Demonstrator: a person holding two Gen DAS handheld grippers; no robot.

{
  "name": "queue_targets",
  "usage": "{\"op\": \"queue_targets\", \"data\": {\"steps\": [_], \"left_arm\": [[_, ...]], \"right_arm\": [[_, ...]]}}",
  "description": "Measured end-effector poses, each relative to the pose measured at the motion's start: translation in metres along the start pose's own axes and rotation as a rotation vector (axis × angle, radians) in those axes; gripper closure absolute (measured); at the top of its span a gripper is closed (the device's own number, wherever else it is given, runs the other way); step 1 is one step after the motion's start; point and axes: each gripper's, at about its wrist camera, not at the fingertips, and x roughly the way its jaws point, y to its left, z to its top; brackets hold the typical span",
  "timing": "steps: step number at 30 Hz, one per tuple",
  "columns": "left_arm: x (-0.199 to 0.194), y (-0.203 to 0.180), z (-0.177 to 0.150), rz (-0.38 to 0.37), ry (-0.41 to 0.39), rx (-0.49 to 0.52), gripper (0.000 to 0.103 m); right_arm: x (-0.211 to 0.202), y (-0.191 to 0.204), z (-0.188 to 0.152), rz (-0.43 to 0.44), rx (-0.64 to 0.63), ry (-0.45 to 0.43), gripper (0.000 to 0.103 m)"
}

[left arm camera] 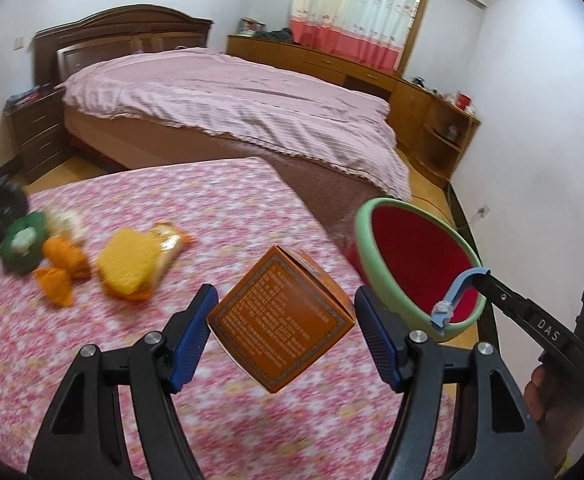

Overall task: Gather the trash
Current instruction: 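Carry the box in the left tool and clip in the right tool over the bucket, then open the left tool to drop the box while the right tool drops the clip into the bucket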

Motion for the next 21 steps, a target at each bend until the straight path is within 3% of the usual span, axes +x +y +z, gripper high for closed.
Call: {"op": "queue_targets", "data": {"steps": [15,21], "left_arm": [[0.070,-0.088,0.021,-0.144,0.046,0.146,0.033],[0.103,-0.112,0.022,-0.170,0.084,0.181,0.033]], "right_arm": [[0.001,-0.083,0.019,-0.114,0.141,-0.027,0.100],[0.003,-0.104,0.021,-0.144,0.162,-0.031,0.100]]}}
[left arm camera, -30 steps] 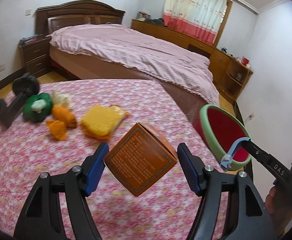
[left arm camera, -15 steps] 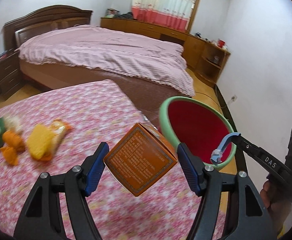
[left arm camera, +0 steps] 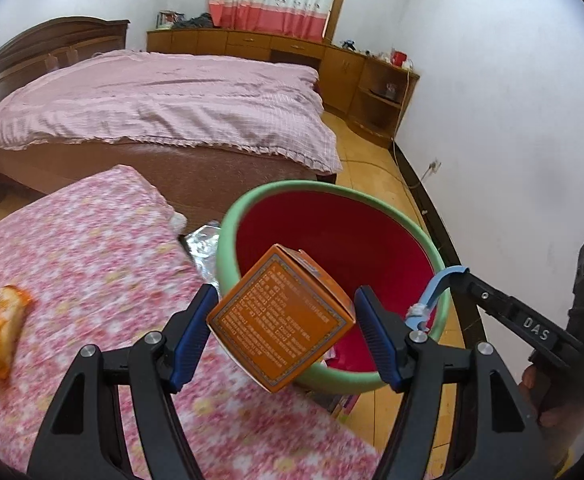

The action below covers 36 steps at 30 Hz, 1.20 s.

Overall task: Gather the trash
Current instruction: 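Open the left tool to drop the box while the right tool drops the clip into the bucket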

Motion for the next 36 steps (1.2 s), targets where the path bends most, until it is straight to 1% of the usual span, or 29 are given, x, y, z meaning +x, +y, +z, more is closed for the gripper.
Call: {"op": "queue_targets", "data": {"steps": [6,10,14,19,24,27,36], "left_arm": [[0.024,-0.006,0.000,-0.015,0.033,0.009,0.032],[0.033,-0.007,-0.001,-0.027,0.052,0.008,0.033],[0.039,-0.006,-0.001,-0.014,0.068,0.008,0.033],[0.039,-0.008,-0.002,0.004,0.066,0.020,0.032],[0.039,-0.010,-0.002,-0.009,0.065,0.024,0.032],[0.036,-0.012,0.000,-0.014,0.053,0.030,0.029],[0.019,-0.013,0.000,-0.010,0.035,0.035,0.029]], "right_arm": [[0.006,-0.011,0.004,-0.019,0.012,0.002,0.100],[0.010,-0.014,0.005,-0.024,0.018,0.007,0.100],[0.013,-0.013,0.006,-0.024,0.016,0.012,0.100],[0.017,-0.012,0.006,-0.022,0.013,0.020,0.100],[0.020,-0.012,0.005,-0.024,0.008,0.028,0.100],[0.023,-0.011,0.005,-0.026,0.004,0.034,0.100],[0.032,-0.005,0.004,-0.025,-0.015,0.053,0.099]]}}
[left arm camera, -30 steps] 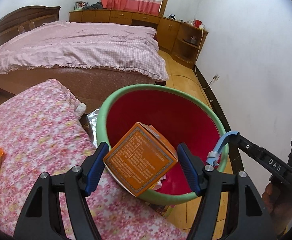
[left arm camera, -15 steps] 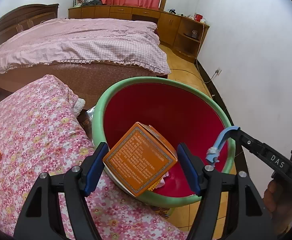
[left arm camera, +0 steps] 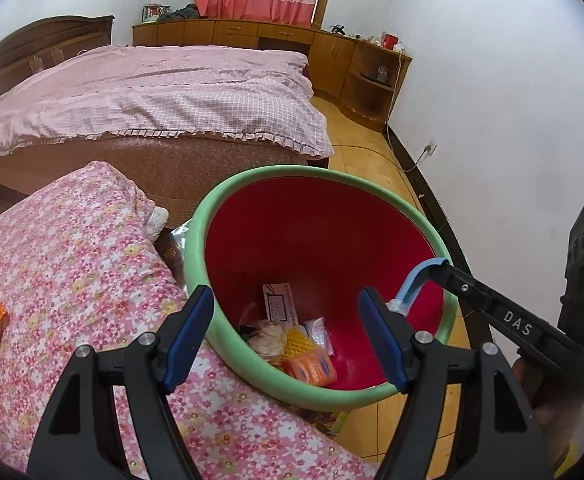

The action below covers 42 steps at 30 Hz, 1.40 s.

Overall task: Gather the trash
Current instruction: 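Open the left tool to drop the box while the right tool drops the clip into the bucket, then move both open tools back toward the yellow mesh sponge on the bed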

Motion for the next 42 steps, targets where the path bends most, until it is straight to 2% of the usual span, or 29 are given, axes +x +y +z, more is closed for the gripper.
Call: {"op": "queue_targets", "data": {"steps": [8,13,22,23,25,26,31,42], "left_arm": [[-0.019,0.018,-0.005,0.031,-0.012,-0.040,0.029],[-0.032,0.034,-0.009,0.060,-0.023,-0.082,0.029],[-0.055,0.063,-0.017,0.119,-0.038,-0.143,0.029],[-0.057,0.065,-0.018,0.125,-0.039,-0.147,0.029],[-0.064,0.075,-0.021,0.147,-0.044,-0.160,0.029],[-0.066,0.079,-0.021,0.156,-0.045,-0.166,0.029],[-0.082,0.107,-0.027,0.210,-0.059,-0.206,0.029],[-0.099,0.175,-0.044,0.365,-0.045,-0.275,0.029]], "right_arm": [[0.006,0.005,-0.003,0.011,-0.005,0.029,0.093],[0.006,0.009,-0.004,0.019,-0.001,0.037,0.082],[-0.002,0.025,-0.007,0.042,-0.024,0.035,0.073],[-0.003,0.027,-0.007,0.044,-0.028,0.035,0.071],[-0.005,0.032,-0.008,0.049,-0.033,0.038,0.059],[-0.006,0.035,-0.009,0.050,-0.033,0.038,0.057],[-0.008,0.048,-0.013,0.058,-0.044,0.044,0.052],[-0.002,0.073,-0.023,0.078,-0.066,0.080,0.050]]}}
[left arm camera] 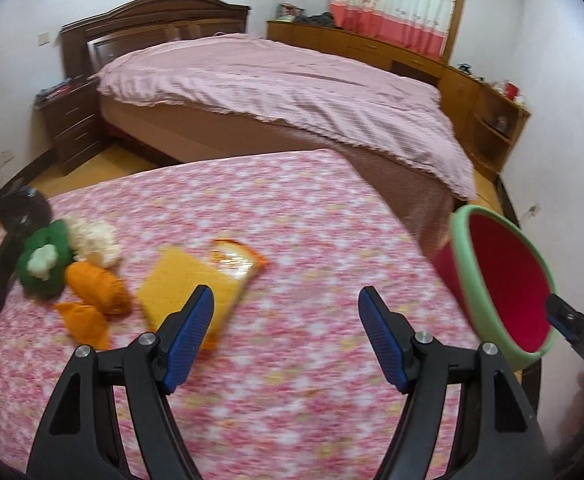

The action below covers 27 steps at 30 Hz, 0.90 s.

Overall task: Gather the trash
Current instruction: 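Move both open tools back toward the yellow mesh sponge on the bed, then close the left tool on the yellow mesh sponge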

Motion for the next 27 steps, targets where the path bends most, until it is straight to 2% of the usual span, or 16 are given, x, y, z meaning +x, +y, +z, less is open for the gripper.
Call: {"op": "queue_targets", "data": {"steps": [3,12,14,18,19,20,21,23,27], "left_arm": [[0.009,0.017,-0.001,0.043,0.012,-0.010,0.029],[0.039,0.051,-0.007,0.077,0.064,-0.077,0.031],[0.042,0.055,-0.009,0.074,0.075,-0.093,0.040],[0.044,0.066,-0.012,0.037,0.068,-0.135,0.049],[0.042,0.067,-0.012,0.027,0.059,-0.138,0.064],[0.040,0.069,-0.012,0.016,0.051,-0.139,0.072],[0.039,0.070,-0.012,-0.001,0.049,-0.145,0.073],[0.036,0.072,-0.011,-0.019,0.041,-0.151,0.085],[0.029,0.074,-0.013,-0.053,0.024,-0.162,0.089]], "right_arm": [[0.002,0.007,-0.002,0.003,-0.013,0.007,0.050],[0.011,0.023,-0.009,0.000,-0.050,0.035,0.049],[0.012,0.026,-0.009,-0.002,-0.056,0.037,0.049],[0.015,0.031,-0.011,-0.003,-0.067,0.045,0.049],[0.016,0.032,-0.011,-0.002,-0.071,0.047,0.049],[0.017,0.033,-0.012,-0.002,-0.074,0.049,0.049],[0.017,0.035,-0.012,-0.001,-0.078,0.051,0.049],[0.018,0.038,-0.013,0.004,-0.083,0.055,0.049],[0.019,0.048,-0.015,0.016,-0.104,0.061,0.049]]}}
